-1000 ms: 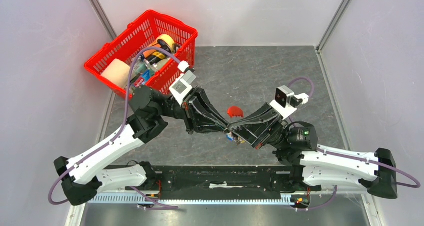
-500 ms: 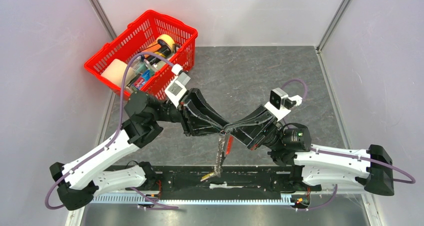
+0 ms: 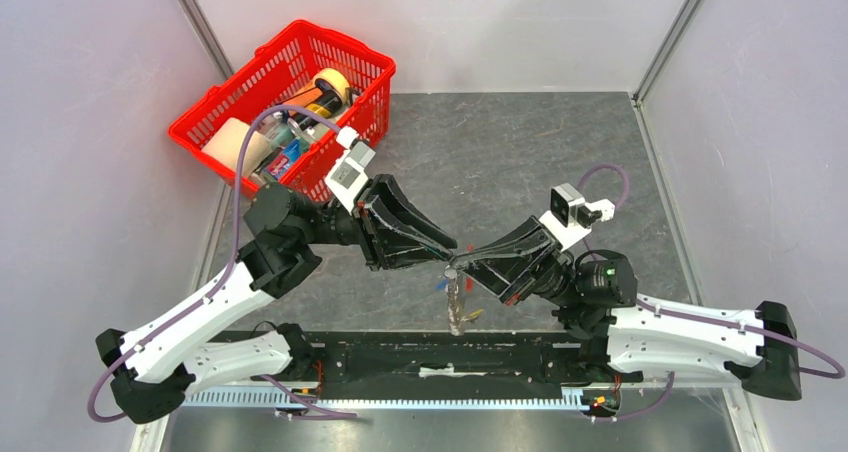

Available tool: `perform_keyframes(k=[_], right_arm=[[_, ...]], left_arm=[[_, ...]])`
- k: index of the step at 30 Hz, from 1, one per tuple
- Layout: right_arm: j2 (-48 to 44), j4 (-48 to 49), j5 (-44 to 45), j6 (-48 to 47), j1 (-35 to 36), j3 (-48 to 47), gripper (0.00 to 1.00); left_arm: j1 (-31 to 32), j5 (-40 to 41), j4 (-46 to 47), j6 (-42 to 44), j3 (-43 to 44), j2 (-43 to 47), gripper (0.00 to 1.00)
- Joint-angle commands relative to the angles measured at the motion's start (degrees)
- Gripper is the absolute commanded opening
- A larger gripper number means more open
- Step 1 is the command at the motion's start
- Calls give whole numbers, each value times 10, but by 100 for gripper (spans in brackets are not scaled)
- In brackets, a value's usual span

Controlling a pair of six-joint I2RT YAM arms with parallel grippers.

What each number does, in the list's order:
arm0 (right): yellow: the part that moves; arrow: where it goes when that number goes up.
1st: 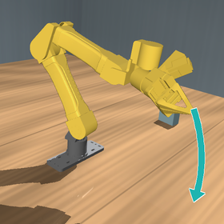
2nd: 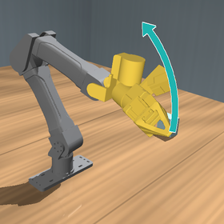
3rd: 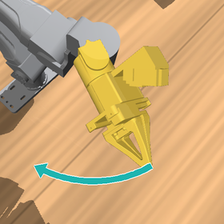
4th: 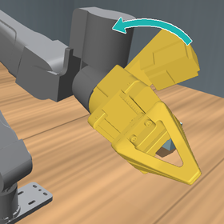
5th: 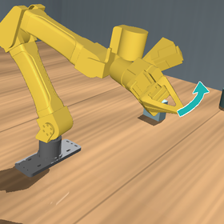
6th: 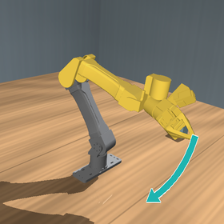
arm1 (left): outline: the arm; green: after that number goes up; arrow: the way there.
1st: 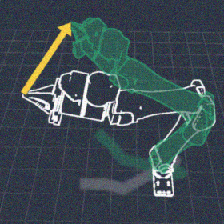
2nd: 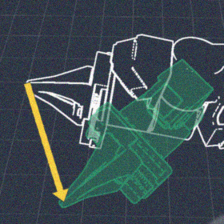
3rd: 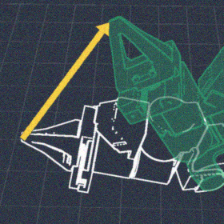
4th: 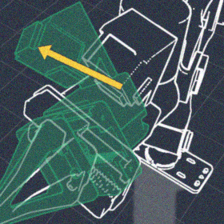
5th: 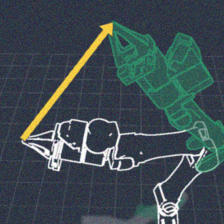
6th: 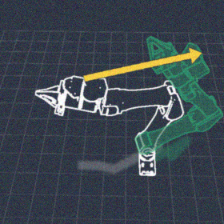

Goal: Put the keys on the keyring

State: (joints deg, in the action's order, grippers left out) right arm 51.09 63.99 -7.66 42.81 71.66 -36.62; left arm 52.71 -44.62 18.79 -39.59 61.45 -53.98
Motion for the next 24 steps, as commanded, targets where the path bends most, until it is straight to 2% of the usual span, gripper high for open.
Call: perform_keyframes(k=[1,11,24], right_arm=[[-36,-55,10,-42,6,6,0],[-79,-131,10,-80,5,-13,0],[-134,-334,29,-155,6,-76,0]], left_arm=[[-4,23,4,20,0,6,32],[-3,22,2,20,-3,-3,30],[-4,18,-12,16,-24,12,36]])
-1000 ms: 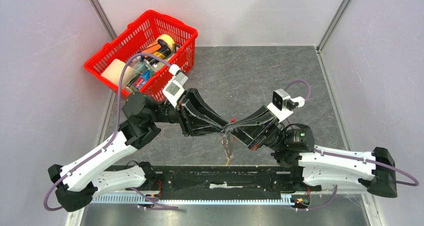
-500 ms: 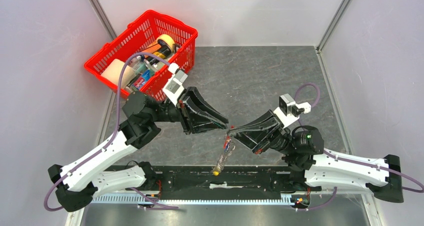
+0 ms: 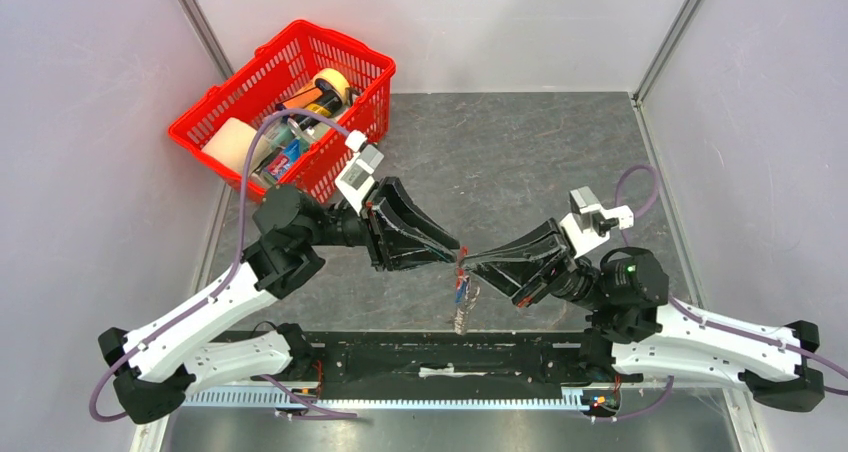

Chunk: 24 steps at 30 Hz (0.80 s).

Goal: Put the keys on the keyring

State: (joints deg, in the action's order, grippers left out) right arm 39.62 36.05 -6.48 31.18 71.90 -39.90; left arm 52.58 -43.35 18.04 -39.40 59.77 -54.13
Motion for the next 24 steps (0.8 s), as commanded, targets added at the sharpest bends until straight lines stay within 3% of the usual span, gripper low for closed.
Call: perform_keyframes(k=[1,8,24], right_arm=[[-21,-66,17,-45,4,-51,0],[-10,-143,21,-73,3,-90,0],[7,-174,22,-85,4,-115,0]], left_arm=[[-2,6,-7,14,-9,16,37],[-2,6,-24,13,-10,30,41],[-2,0,-48,20,-9,25,42]])
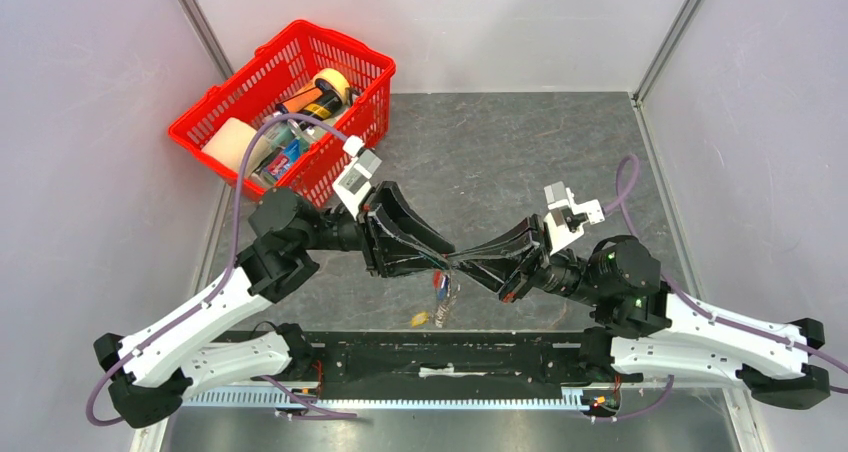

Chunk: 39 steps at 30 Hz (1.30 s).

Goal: Put the keys on the keyring

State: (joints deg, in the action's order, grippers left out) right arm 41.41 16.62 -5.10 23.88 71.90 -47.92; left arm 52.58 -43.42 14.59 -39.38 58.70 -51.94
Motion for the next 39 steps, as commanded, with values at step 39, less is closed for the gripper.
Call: perform_keyframes(k=[39], right_arm=[[-8,0,-14,-14,3,-71,0]], left_arm=[[-2,-29,68,-21,-44,3,44]])
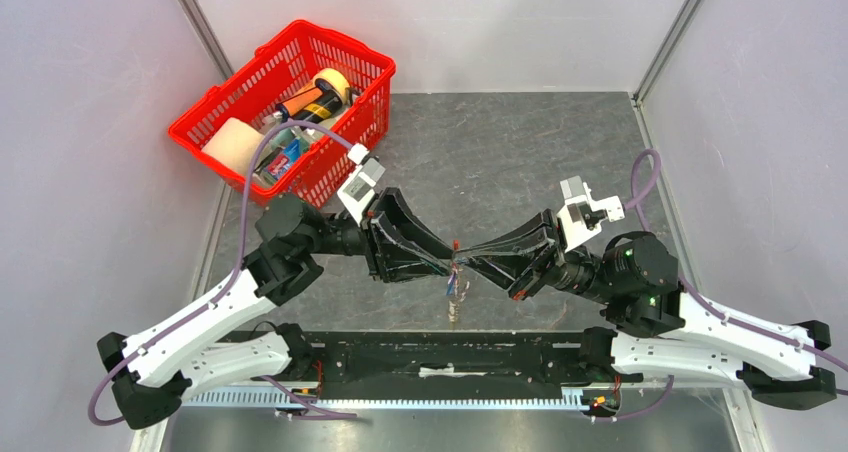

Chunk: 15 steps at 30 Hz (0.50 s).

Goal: Put the keys on the keyring

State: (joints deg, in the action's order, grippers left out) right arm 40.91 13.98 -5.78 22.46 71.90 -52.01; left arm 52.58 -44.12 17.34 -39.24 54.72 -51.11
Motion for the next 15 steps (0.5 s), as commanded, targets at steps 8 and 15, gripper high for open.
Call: perform_keyframes(k=[8,15], right_arm=[[-1,25,-9,1,3,-34,0],[2,26,-14,3,3,-34,0]], left_arm=[[-2,-31,48,-27,-7,-6,41],[-2,-38,64,-34,-6,-10,39]])
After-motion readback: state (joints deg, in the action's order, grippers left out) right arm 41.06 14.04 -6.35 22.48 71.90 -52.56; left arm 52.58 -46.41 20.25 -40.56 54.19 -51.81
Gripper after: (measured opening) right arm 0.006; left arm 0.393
